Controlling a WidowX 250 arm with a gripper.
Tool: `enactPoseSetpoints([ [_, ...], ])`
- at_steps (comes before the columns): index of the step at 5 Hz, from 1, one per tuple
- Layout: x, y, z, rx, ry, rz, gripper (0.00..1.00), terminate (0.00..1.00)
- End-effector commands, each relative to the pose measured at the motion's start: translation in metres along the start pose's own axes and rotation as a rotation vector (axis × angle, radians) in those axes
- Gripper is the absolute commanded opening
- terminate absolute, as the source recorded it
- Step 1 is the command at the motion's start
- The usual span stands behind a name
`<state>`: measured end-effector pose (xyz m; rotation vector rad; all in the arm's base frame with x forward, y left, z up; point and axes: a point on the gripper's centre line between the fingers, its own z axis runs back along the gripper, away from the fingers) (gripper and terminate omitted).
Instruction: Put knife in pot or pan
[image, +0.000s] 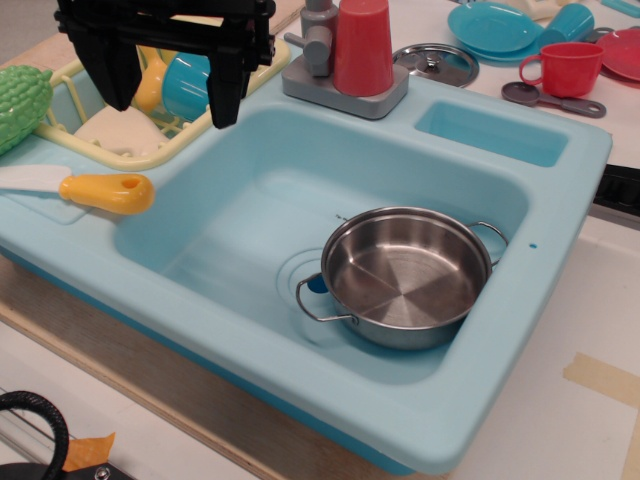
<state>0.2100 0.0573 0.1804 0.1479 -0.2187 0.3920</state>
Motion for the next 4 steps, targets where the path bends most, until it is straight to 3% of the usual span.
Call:
enactPoseSetpoints([
  [1, 0.0, 0.0, 0.0, 0.0, 0.0, 0.0, 1.0, 0.0],
  [2, 0.002, 0.01, 0.001, -0.015, 0.013, -0.217, 1.0, 0.0],
  [3, 0.004, 0.023, -0.005, -0.108, 0.059, -0.446, 1.0, 0.0],
  [4, 0.003, 0.036, -0.01, -0.164, 0.107, -0.636, 1.0, 0.0],
])
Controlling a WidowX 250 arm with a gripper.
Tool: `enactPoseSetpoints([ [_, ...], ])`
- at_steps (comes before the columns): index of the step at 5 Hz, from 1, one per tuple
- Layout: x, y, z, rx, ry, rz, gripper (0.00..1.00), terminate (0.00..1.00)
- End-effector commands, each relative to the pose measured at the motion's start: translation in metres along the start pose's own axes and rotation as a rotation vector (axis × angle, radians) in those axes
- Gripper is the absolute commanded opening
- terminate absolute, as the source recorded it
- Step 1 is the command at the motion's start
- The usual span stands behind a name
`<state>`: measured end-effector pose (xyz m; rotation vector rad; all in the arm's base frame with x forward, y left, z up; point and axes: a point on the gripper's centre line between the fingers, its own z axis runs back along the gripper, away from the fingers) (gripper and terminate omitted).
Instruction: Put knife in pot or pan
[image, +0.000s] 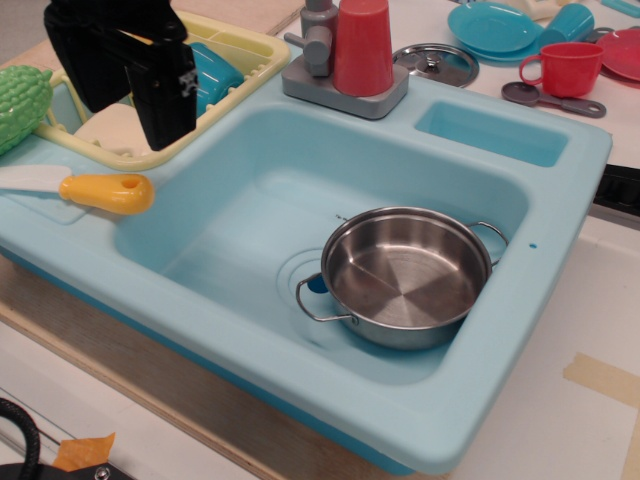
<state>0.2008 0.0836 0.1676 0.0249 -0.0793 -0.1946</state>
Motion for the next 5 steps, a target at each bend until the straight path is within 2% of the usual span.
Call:
enactPoseSetpoints([
  [1, -0.008, 0.013, -0.001, -0.012, 0.006, -0.102, 1.0, 0.0],
  [2, -0.017, 0.016, -0.008, -0.048, 0.037, -0.151, 1.0, 0.0],
  [4, -0.028, 0.015, -0.024, -0.094, 0.003, -0.191, 1.0, 0.0],
  [5, -0.028, 0.016, -0.029, -0.096, 0.006, -0.178, 1.0, 0.0],
])
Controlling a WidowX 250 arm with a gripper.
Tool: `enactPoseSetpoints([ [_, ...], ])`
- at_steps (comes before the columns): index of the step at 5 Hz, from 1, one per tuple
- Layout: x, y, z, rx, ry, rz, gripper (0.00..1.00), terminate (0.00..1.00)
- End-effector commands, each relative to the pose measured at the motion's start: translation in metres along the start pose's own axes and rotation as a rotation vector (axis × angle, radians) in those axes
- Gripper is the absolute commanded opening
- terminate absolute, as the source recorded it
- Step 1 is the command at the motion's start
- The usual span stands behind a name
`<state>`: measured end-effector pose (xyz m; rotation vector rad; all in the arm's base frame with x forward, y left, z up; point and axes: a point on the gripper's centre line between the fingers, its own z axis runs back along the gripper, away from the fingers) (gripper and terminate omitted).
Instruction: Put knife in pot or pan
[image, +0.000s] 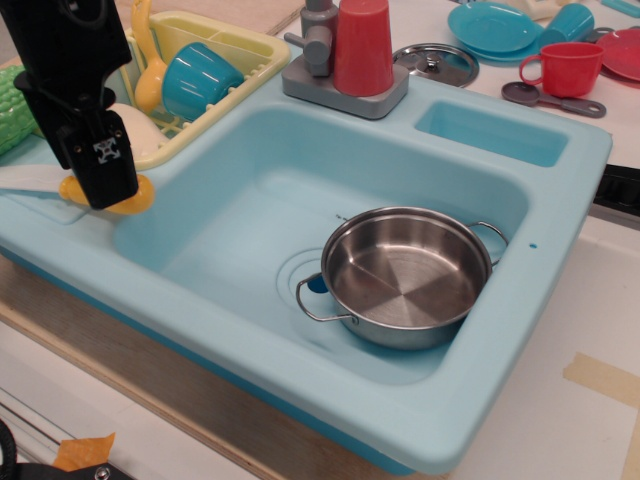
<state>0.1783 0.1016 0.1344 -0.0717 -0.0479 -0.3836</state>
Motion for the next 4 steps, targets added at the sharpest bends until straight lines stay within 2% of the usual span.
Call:
enactPoseSetpoints([
  [1, -0.001, 0.01, -0.006, 0.003, -0.002, 0.001, 1.0, 0.0],
  [3, 0.004, 0.015, -0.023, -0.008, -0.017, 0.034, 1.0, 0.0],
  [4, 0.004, 0.015, -0.027, -0.007, -0.03, 0.058, 0.0, 0.0],
])
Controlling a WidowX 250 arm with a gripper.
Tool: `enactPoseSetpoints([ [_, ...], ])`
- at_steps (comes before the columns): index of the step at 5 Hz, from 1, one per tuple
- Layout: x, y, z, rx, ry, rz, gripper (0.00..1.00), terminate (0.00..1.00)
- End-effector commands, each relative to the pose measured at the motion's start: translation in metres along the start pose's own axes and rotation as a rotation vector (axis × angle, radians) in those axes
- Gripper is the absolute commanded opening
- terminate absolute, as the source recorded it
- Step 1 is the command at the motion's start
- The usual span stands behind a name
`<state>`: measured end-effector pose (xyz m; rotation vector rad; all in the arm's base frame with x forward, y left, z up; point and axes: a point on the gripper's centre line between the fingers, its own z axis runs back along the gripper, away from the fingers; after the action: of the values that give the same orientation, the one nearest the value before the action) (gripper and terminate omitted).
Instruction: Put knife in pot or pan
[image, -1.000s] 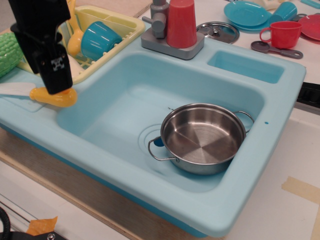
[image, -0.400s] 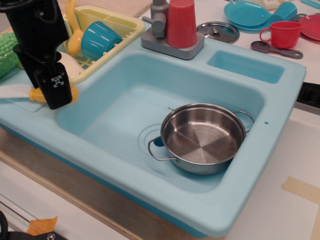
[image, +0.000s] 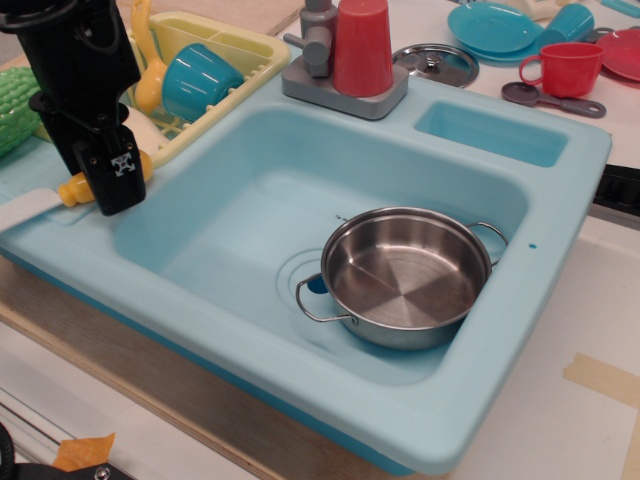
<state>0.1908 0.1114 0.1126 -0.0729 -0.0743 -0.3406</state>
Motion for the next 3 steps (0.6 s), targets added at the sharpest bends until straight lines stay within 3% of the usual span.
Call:
enactPoseSetpoints([
  [1, 0.004, -0.002, 0.002, 0.006, 0.004, 0.006, 0.0, 0.0],
  [3, 0.052, -0.02, 0.025, 0.059, -0.018, -0.044, 0.0, 0.0],
])
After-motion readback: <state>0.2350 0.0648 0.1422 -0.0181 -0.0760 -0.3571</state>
